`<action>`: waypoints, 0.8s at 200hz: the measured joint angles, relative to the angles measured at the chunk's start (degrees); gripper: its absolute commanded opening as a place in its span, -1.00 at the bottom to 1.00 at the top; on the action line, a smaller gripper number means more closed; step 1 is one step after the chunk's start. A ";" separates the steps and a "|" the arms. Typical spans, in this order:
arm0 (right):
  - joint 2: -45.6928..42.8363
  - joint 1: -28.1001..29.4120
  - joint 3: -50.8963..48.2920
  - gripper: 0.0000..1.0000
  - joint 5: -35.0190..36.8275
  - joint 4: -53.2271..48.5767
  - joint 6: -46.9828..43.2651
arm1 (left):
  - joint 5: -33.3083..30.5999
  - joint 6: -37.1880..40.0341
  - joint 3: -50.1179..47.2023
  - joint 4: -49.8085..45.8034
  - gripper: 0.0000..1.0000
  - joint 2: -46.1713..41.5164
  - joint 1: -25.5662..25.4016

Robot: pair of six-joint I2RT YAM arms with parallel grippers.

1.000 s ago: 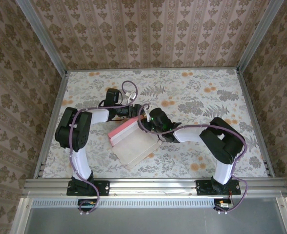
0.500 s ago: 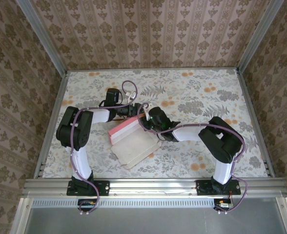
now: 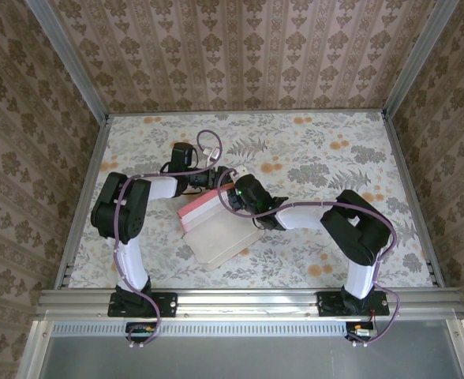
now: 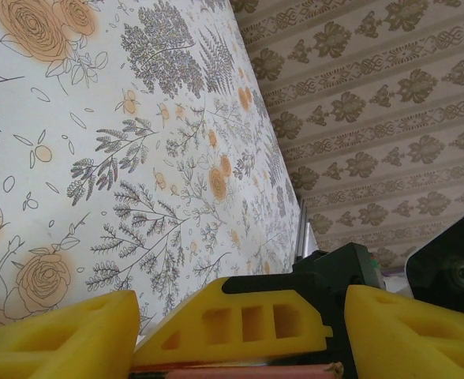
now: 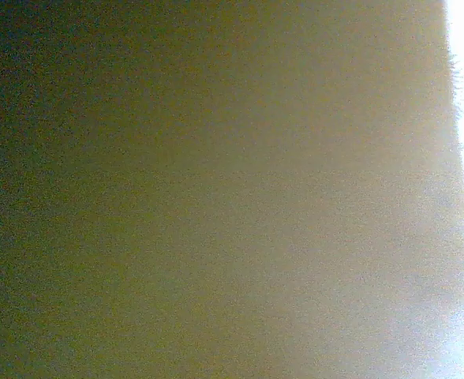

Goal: Fold the paper box

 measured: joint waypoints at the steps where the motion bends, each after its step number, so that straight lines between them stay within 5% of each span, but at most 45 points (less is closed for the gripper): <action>1: 0.00 0.00 0.00 -0.70 0.07 -0.02 0.00 | -0.04 0.00 0.00 -0.04 0.37 0.00 0.00; 101: 0.24 1.14 1.81 -0.71 8.39 -5.16 2.84 | -1.81 0.07 0.42 -1.18 0.36 0.00 -0.87; 160: -0.74 0.17 0.20 -0.29 6.47 -4.79 3.39 | -3.58 5.73 3.63 -11.80 0.37 -0.72 -1.14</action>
